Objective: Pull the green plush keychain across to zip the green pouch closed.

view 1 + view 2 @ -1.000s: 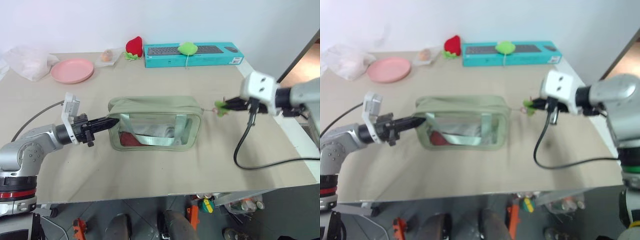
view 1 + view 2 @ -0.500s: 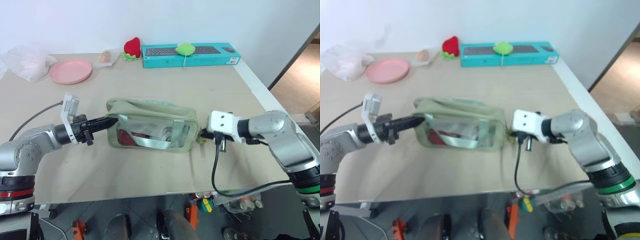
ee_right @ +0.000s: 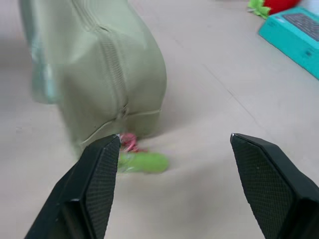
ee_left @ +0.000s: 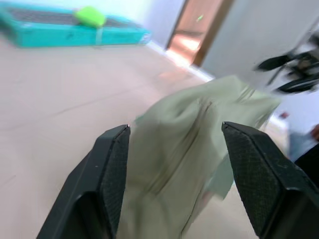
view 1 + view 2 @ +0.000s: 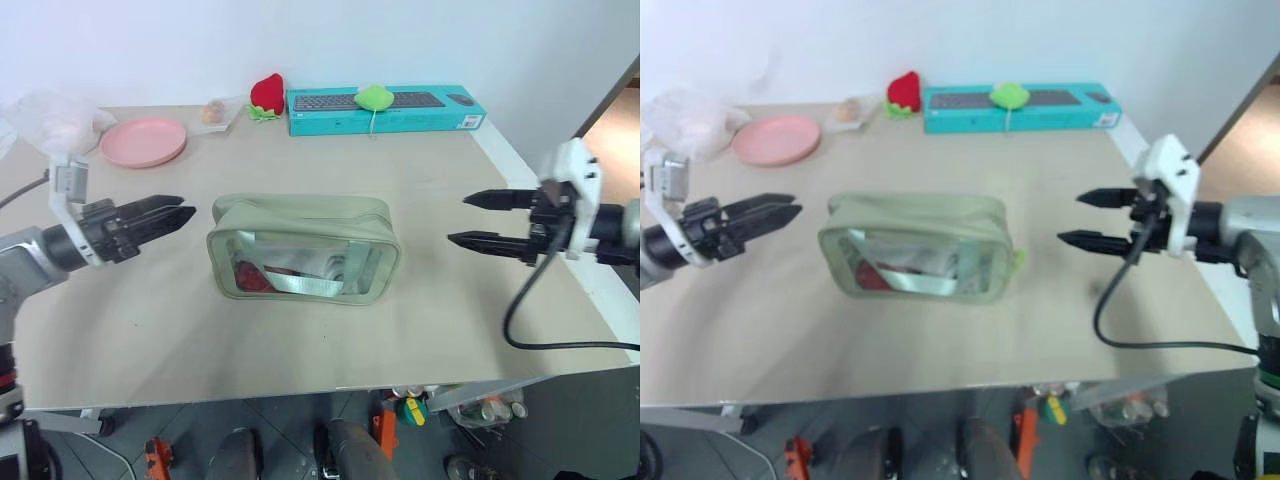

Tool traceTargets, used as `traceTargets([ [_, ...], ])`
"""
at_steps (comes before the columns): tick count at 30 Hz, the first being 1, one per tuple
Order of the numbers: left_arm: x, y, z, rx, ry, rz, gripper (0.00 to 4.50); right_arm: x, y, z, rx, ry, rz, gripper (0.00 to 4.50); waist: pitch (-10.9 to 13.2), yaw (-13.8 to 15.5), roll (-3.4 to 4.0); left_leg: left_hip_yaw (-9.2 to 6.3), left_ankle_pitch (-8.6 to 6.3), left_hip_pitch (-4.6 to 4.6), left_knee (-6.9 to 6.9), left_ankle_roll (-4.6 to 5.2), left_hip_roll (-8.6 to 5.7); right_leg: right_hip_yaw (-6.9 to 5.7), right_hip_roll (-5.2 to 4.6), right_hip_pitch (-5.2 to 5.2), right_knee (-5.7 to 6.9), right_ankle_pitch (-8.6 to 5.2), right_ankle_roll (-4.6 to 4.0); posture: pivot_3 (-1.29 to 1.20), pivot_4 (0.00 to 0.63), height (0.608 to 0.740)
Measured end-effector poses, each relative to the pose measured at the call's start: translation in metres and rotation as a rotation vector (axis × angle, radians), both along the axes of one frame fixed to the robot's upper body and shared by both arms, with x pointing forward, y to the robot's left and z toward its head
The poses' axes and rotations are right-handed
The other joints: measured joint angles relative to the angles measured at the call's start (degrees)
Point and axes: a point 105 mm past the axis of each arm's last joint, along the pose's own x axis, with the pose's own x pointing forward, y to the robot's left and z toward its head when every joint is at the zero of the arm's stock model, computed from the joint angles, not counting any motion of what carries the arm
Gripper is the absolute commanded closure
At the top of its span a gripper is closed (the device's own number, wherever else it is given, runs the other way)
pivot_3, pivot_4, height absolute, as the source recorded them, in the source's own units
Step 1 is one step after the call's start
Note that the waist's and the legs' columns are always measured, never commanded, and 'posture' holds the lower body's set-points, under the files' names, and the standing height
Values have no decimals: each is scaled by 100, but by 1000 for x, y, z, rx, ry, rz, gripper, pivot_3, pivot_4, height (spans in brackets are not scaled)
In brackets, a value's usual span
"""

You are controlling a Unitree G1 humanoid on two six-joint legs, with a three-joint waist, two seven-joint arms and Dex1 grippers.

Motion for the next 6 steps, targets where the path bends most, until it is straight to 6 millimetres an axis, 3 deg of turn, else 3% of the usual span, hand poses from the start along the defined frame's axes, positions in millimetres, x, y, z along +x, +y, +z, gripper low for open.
traceTargets([
  [4, 2, 35, 4, -81, 8, 111, 1387, -10, -17, -3, 91, 39, -56, 806, 0, -12, 0, 2, 2, 2, 4, -1, 4, -1, 4, -1, 2, 6, -4, 0, 150, 740],
  [6, 1, 39, 4, -72, 1, 118, 1387, -11, -18, -5, 102, 44, -66, 806, 0, -9, 0, -1, 3, 4, 4, -2, 3, -3, 3, 3, 2, 7, -3, 0, 150, 740],
])
